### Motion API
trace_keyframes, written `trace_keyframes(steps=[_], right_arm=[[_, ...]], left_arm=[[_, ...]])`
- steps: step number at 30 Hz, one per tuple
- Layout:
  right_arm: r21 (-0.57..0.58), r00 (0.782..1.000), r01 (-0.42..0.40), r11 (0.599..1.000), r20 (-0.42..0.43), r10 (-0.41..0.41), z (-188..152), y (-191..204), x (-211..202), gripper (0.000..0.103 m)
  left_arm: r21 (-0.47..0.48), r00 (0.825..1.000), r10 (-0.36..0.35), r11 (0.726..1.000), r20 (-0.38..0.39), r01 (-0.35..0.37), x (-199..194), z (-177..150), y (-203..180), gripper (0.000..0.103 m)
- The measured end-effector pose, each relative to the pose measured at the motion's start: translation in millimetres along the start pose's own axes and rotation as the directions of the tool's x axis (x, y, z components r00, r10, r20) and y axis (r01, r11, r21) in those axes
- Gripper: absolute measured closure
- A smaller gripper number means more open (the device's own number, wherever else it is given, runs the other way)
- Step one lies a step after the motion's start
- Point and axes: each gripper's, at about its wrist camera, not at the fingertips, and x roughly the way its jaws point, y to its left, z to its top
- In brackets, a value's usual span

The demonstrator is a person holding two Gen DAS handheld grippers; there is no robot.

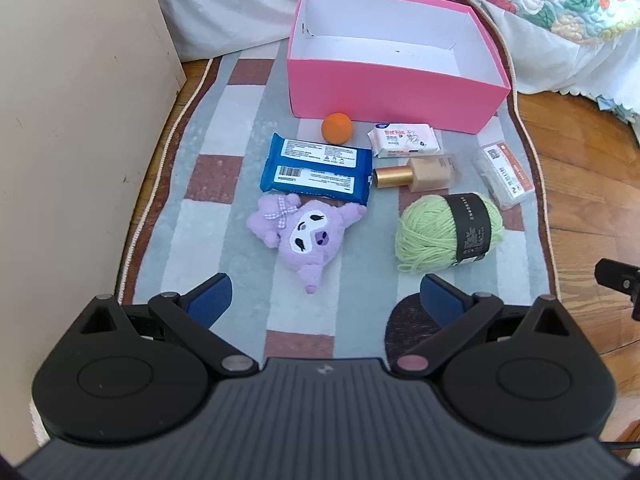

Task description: Organize objects

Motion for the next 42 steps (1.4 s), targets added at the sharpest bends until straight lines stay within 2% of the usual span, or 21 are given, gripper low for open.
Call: trace_keyframes(steps=[6, 16, 20, 24, 30, 42], right_arm=[[0.003, 1.0, 0.016, 1.0, -0.002, -0.016, 0, -3, -1, 0.005], [0.0, 1.0, 0.008, 1.0, -0.004, -0.008, 0, -2, -2, 0.005], [-0.001, 1.0, 0.007, 1.0, -0.004, -0.007, 0, -1, -1, 0.005], [-0.002, 1.0, 0.012, 1.0, -0.004, -0.012, 0, 0, -1, 0.005], [-0.001, 1.0, 0.014, 1.0, -0.006, -0.014, 0, 1, -1, 0.005], [-0.008, 1.0, 0.012, 1.0, -0.008, -0.012, 0, 3, -1, 0.005]], left_arm=[[-0.039, 0.999, -0.019, 0.999, 0.049, 0.021, -14, 3, 4, 0.001], [-0.111, 0.996, -0.06, 0.991, 0.072, 0.068, -17, 4, 14, 0.003], [-0.093, 0.996, -0.069, 0.993, 0.054, 0.073, -14, 4, 16, 0.003], [-0.1, 0.992, -0.113, 0.988, 0.051, 0.118, -13, 3, 18, 0.003], [-0.042, 0.996, -0.066, 0.997, 0.06, 0.068, -14, 1, 10, 0.003], [-0.02, 0.994, -0.087, 0.996, 0.067, 0.089, -19, -1, 10, 0.003]])
